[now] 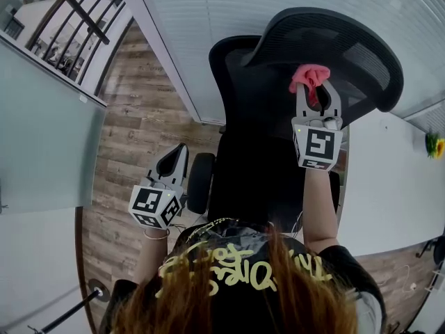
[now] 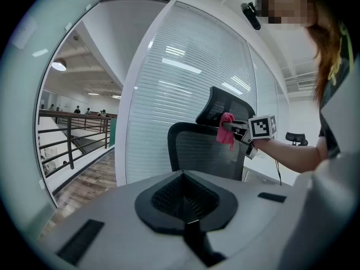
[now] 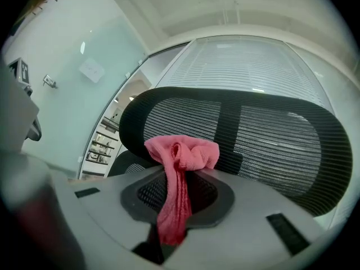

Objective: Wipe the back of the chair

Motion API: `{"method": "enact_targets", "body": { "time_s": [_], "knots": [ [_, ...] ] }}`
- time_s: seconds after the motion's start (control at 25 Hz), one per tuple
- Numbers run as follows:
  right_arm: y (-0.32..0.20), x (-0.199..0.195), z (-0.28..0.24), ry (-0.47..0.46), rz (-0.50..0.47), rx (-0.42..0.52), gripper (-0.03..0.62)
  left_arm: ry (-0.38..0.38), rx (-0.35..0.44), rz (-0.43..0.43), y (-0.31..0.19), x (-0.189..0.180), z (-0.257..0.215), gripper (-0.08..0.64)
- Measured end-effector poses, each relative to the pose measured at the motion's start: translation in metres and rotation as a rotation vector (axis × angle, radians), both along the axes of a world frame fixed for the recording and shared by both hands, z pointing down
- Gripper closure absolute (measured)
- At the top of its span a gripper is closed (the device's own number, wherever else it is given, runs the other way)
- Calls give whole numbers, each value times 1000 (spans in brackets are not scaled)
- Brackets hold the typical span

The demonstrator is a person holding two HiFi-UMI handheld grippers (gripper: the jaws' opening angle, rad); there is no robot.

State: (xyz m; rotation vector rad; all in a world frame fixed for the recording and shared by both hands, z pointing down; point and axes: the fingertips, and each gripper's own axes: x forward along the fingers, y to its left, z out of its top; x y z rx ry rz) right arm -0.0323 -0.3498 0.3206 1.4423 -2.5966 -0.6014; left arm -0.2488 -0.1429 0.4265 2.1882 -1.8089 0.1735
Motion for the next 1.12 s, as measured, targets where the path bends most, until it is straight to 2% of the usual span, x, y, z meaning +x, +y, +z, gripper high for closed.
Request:
{"method": "enact_targets", "body": {
  "time_s": [0.68, 1.12],
  "knots": [
    [21, -63, -1, -39, -64, -33, 522, -5, 21, -17, 21, -38, -9, 568],
    [31, -84, -2, -71, -94, -70, 522, -6, 27, -32, 35, -49, -13, 568]
  ]
}}
